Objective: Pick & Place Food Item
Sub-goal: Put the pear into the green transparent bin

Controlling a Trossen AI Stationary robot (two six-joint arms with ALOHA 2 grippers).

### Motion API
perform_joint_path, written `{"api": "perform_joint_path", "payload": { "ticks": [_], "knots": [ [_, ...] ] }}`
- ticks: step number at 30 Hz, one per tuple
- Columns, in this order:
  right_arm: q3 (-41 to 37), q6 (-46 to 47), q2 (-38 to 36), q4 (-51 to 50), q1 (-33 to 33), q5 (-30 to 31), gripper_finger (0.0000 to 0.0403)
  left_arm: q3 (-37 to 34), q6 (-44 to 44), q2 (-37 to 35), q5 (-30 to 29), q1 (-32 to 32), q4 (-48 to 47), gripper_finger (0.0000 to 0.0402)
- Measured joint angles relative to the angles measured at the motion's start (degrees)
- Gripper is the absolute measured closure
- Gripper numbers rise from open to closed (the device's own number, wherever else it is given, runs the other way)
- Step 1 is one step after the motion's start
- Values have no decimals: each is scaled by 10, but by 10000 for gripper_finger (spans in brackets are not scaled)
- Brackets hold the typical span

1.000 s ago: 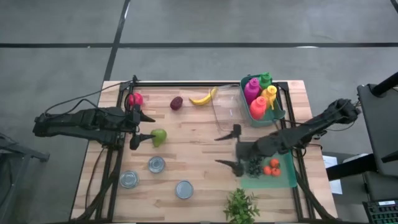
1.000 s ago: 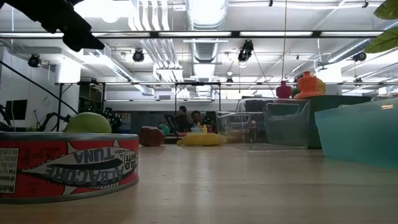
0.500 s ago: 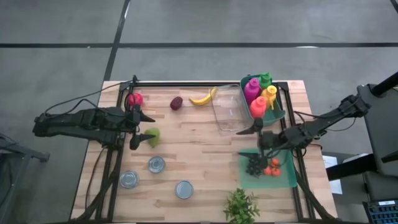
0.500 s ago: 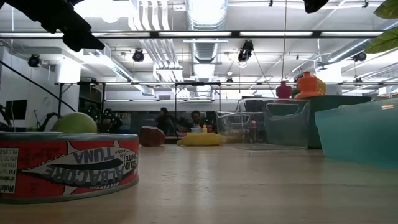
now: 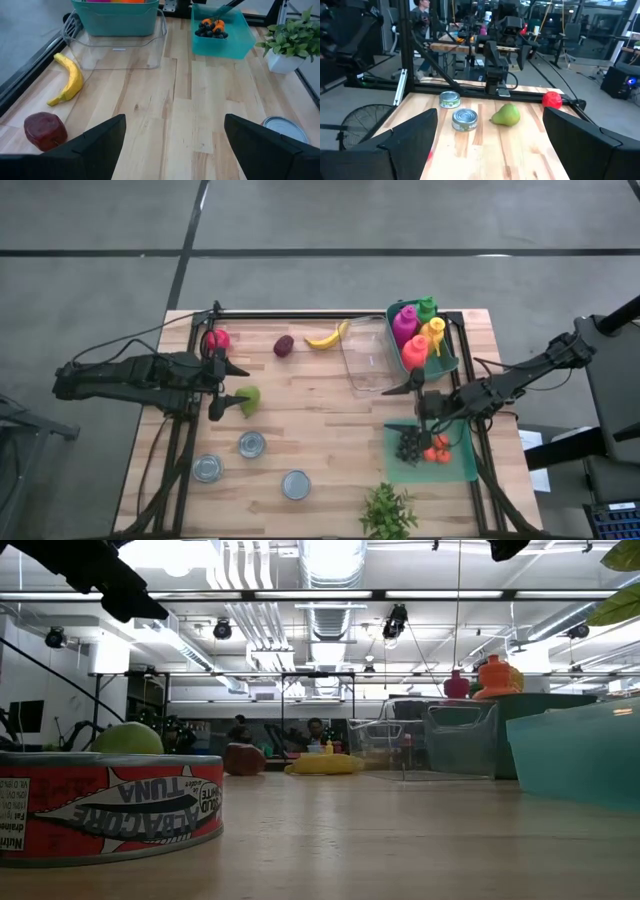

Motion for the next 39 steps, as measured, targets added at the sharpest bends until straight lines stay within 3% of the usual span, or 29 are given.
{"api": "perform_joint_path", "payload": {
  "ticks": [5,11,13,16,17,24,32,39],
  "knots": [
    [0,-2,10,-1,0,0,44,0,99,0,-18,0,0,58],
    [0,-2,18,-1,0,0,44,0,47,0,-19,0,8,58],
    [0,-2,21,-1,0,0,44,0,-28,0,-19,0,21,58],
    [0,-2,24,-1,0,0,44,0,-283,4,-11,0,71,58],
    [0,-2,24,-1,0,0,44,0,-323,4,-12,0,75,58],
    [0,-2,24,-1,0,0,44,0,-457,22,17,-13,65,58],
    [0,-2,24,-1,0,0,44,2,-613,113,31,-59,28,58],
    [0,-2,24,-1,0,0,44,62,-737,197,30,-115,-72,58]
  ]
}}
